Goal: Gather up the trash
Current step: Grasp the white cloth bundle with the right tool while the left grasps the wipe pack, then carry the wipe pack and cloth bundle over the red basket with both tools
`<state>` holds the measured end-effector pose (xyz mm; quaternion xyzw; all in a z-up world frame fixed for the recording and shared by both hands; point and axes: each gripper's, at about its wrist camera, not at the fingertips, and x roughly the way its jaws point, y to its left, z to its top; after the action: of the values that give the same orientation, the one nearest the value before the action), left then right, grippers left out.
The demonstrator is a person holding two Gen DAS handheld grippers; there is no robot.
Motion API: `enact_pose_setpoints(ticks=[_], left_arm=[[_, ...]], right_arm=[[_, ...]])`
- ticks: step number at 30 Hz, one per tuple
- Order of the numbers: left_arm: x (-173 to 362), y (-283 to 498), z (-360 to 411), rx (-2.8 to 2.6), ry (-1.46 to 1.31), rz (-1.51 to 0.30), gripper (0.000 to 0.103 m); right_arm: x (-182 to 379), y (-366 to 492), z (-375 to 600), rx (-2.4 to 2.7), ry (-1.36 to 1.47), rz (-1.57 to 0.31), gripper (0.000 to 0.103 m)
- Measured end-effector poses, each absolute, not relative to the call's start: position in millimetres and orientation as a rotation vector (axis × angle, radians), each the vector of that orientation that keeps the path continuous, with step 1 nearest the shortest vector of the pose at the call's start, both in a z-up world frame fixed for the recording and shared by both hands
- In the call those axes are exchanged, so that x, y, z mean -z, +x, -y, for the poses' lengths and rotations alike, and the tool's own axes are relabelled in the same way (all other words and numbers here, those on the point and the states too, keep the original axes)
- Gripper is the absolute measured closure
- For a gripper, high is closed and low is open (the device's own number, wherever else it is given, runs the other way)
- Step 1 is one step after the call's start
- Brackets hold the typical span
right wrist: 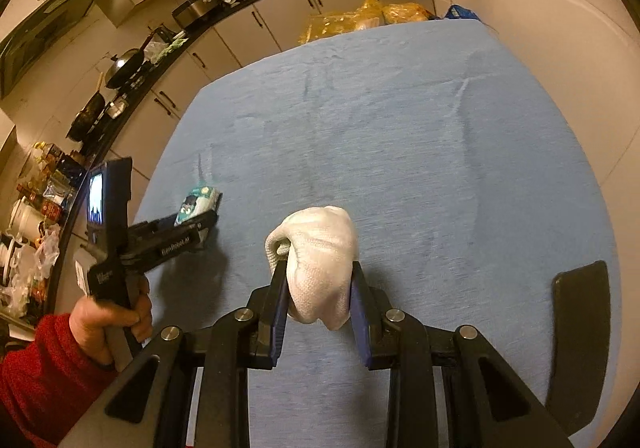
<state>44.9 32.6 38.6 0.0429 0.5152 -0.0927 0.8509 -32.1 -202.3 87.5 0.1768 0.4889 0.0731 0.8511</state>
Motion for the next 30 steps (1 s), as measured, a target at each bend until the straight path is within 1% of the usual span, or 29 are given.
enact_pose_setpoints(ticks=[6, 13, 30], left_arm=[[-51, -10, -60, 0.193, 0.038, -1.065, 0.063], [-67, -50, -90, 0.175, 0.023, -1.042, 0.063], [-108, -82, -160, 0.094, -0.010, -0.949, 0.063]], right_arm=[[-84, -32, 168, -0.207, 0.343, -1.042, 0.073], [-83, -29, 116, -0.278, 0.288, -1.060, 0.073], [-101, -34, 21, -0.406, 0.202, -1.030, 0.073]])
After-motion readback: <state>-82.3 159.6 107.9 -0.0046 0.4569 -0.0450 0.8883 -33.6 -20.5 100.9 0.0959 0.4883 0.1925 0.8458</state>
